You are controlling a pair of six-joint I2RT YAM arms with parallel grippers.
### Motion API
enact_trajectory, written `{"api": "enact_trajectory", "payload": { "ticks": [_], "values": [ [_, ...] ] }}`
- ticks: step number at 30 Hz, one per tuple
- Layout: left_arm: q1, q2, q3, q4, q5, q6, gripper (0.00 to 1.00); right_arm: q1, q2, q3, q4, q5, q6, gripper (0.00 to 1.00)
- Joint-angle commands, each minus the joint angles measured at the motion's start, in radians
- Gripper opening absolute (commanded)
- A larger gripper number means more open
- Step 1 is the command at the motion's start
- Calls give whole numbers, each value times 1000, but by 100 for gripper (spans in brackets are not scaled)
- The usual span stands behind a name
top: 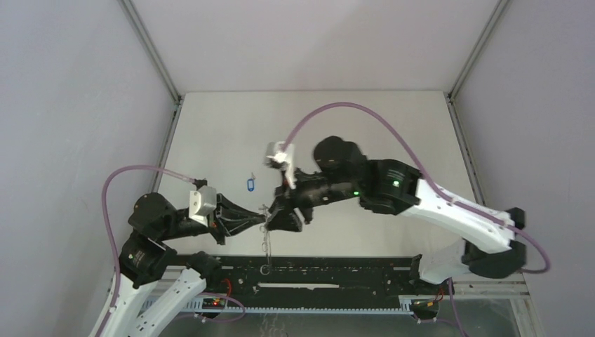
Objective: Put the keys on the keyring
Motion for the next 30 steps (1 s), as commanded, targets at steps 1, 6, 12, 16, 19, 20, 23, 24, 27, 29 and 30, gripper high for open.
{"api": "enact_trajectory", "payload": {
  "ticks": [1,6,12,16,19,20,23,24,27,29,30],
  "values": [
    [1,-19,-16,286,-53,-235,0,-105,-264,-309,466,-111,197,53],
    [1,-5,-8,356,-78,-319,0,-101,-344,-435,550,-70,213,49],
    [1,2,0,341,-136,-300,0,31,-339,-435,514,117,127,51],
    [1,8,13,313,-165,-279,0,104,-302,-384,424,294,67,50],
    [1,10,22,295,-167,-261,0,157,-245,-309,347,390,14,41],
    [1,10,21,290,-169,-254,0,171,-226,-289,331,407,-2,37],
    [1,11,25,279,-172,-234,0,201,-177,-231,288,445,-34,31],
    [1,10,27,278,-176,-232,0,210,-164,-216,275,463,-41,29],
    [1,7,32,275,-188,-229,0,238,-112,-157,201,561,-60,28],
    [1,3,35,274,-202,-228,0,263,-67,-102,128,662,-63,35],
    [1,1,34,274,-211,-227,0,277,-43,-79,94,712,-71,40]
  ]
}}
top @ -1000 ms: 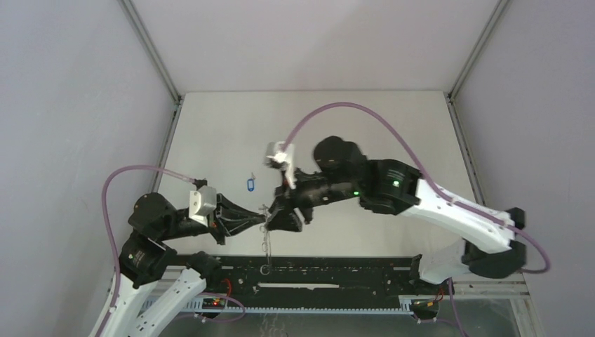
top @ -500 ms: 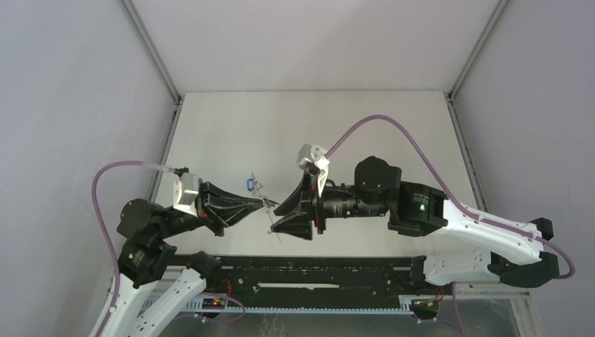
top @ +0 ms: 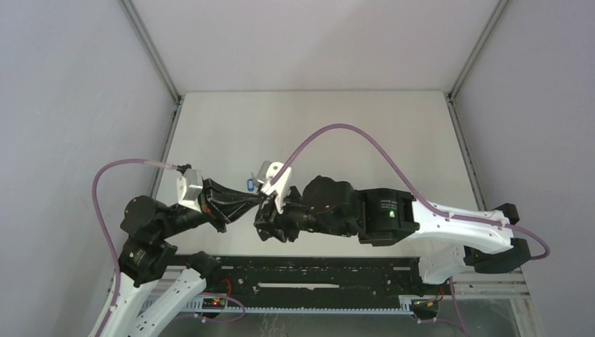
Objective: Put the keys on the keyring
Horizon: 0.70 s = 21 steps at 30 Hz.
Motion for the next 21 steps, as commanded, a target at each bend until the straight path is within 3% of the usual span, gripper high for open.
{"api": "enact_trajectory", "payload": {
  "ticks": [1,3,7,11,15,21],
  "values": [
    [1,-4,46,33,-52,22,0,69,99,125,-158,272,-57,47],
    [1,-7,46,33,-61,26,0,90,127,156,-192,300,-64,52],
    [1,-10,35,33,-15,30,0,77,79,120,-128,167,-65,51],
    [1,-27,18,32,50,49,0,-31,-73,36,-4,-61,-4,49],
    [1,-31,15,21,125,83,0,-195,-211,-84,115,-296,77,52],
    [1,-19,20,16,173,96,0,-295,-215,-120,135,-474,65,56]
  ]
}}
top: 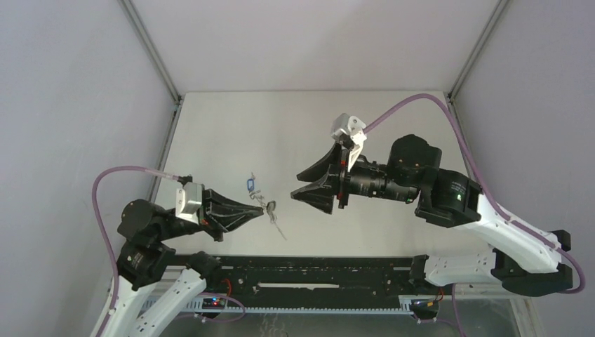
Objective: Put the keys on the keyring
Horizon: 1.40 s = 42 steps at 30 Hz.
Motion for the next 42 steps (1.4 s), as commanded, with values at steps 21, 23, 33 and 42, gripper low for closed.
{"api": "enact_trajectory", "payload": {
  "ticks": [21,23,33,42],
  "values": [
    [1,23,38,67,80,-3,0,-32,42,-156,156,-270,54,48],
    [1,24,41,69,82,-4,0,-28,59,-157,150,-261,55,48],
    [1,18,41,67,76,-3,0,27,116,-165,227,-279,70,50],
    [1,14,40,53,76,6,0,32,84,-165,231,-242,49,3]
  ]
}}
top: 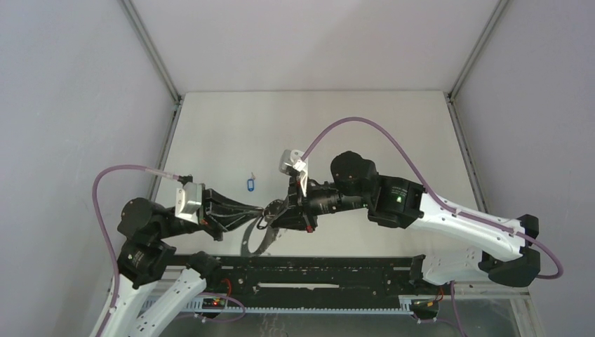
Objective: Put the keys on the keyring
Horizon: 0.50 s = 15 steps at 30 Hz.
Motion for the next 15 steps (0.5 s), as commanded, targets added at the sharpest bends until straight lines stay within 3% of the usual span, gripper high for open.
{"api": "enact_trajectory", "payload": {
  "ticks": [1,15],
  "values": [
    [-1,2,35,29,10,4,0,11,-43,5,78,45,-15,0],
    [-1,10,25,24,42,6,0,-4,-36,47,64,9,-20,0]
  ]
}}
